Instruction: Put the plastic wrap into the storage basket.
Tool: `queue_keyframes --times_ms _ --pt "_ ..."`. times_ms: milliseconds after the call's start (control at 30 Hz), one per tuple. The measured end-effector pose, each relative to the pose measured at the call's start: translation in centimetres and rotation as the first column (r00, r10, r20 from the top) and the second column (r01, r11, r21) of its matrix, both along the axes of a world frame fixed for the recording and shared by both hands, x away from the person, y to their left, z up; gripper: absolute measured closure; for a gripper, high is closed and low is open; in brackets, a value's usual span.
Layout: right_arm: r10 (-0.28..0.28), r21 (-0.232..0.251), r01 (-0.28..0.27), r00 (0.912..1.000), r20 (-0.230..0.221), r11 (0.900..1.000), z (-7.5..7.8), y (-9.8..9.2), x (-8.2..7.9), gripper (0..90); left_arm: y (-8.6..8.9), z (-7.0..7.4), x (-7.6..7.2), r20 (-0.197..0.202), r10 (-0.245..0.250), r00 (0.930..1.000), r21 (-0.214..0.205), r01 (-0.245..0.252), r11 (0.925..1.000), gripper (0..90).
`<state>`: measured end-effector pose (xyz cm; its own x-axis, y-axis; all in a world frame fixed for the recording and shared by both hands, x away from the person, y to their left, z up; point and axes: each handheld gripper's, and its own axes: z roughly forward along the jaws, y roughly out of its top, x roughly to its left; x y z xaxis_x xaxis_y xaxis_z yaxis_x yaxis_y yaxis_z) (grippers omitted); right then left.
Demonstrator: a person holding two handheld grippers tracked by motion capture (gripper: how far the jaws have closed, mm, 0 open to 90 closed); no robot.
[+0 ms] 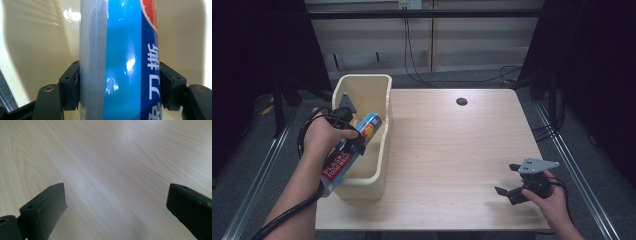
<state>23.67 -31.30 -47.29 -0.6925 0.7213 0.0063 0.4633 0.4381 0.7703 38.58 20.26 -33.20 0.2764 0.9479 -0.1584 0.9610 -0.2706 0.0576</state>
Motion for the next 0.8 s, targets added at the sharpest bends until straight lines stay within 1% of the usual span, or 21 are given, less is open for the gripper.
queue_keyframes --times_ms 100,200,267,367,400,467,600,633,733,767,800 --pt "-0.002 -0.001 0.002 1.0000 -0.001 1.0000 -0.02 0.07 -0.04 2.3 0.08 -0.17 0.08 -0.009 0.006 0.9999 -0.004 -0.006 1.0000 32.1" --pt "-0.004 -0.001 0.004 1.0000 -0.002 1.0000 -0.03 0.06 -0.02 2.4 0.17 -0.27 0.14 -0.010 0.008 0.9999 -0.004 -0.008 1.0000 32.1" --pt "-0.005 -0.008 0.005 1.0000 -0.001 1.0000 -0.05 0.07 -0.01 2.4 0.25 -0.30 0.19 -0.008 0.005 1.0000 0.006 -0.005 1.0000 32.1" --pt "0.002 -0.007 -0.002 1.0000 -0.001 1.0000 -0.09 0.11 -0.02 2.4 0.27 -0.38 0.23 -0.008 0.009 0.9999 0.001 -0.009 1.0000 32.1" --pt "0.002 -0.009 -0.002 1.0000 0.000 1.0000 -0.10 0.11 -0.03 2.4 0.28 -0.41 0.28 -0.014 0.010 0.9999 -0.002 -0.010 0.9999 32.1" --pt "-0.003 -0.009 0.003 1.0000 0.000 1.0000 -0.11 0.08 -0.02 2.4 0.27 -0.47 0.32 -0.013 0.013 0.9998 -0.002 -0.013 0.9999 32.1" --pt "0.004 -0.012 -0.004 1.0000 -0.002 0.9999 -0.21 0.09 0.01 2.4 0.40 -0.63 0.48 -0.014 0.000 0.9999 0.007 0.000 1.0000 32.1" --pt "0.006 -0.011 -0.006 1.0000 -0.007 0.9999 -0.21 0.09 -0.01 2.4 0.38 -0.74 0.52 -0.016 0.003 0.9999 0.000 -0.003 1.0000 32.1" --pt "0.002 -0.013 -0.002 1.0000 -0.007 0.9999 -0.24 0.12 -0.06 2.4 0.32 -0.83 0.65 -0.027 0.006 0.9996 -0.001 -0.006 1.0000 32.1" --pt "0.002 -0.011 -0.002 1.0000 -0.009 0.9999 -0.24 0.11 -0.05 2.4 0.34 -0.84 0.72 -0.024 -0.001 0.9997 0.010 0.001 1.0000 32.1" --pt "0.006 -0.011 -0.006 1.0000 -0.006 0.9999 -0.25 0.12 -0.04 2.4 0.31 -0.84 0.76 -0.026 -0.001 0.9997 0.009 0.001 1.0000 32.1"
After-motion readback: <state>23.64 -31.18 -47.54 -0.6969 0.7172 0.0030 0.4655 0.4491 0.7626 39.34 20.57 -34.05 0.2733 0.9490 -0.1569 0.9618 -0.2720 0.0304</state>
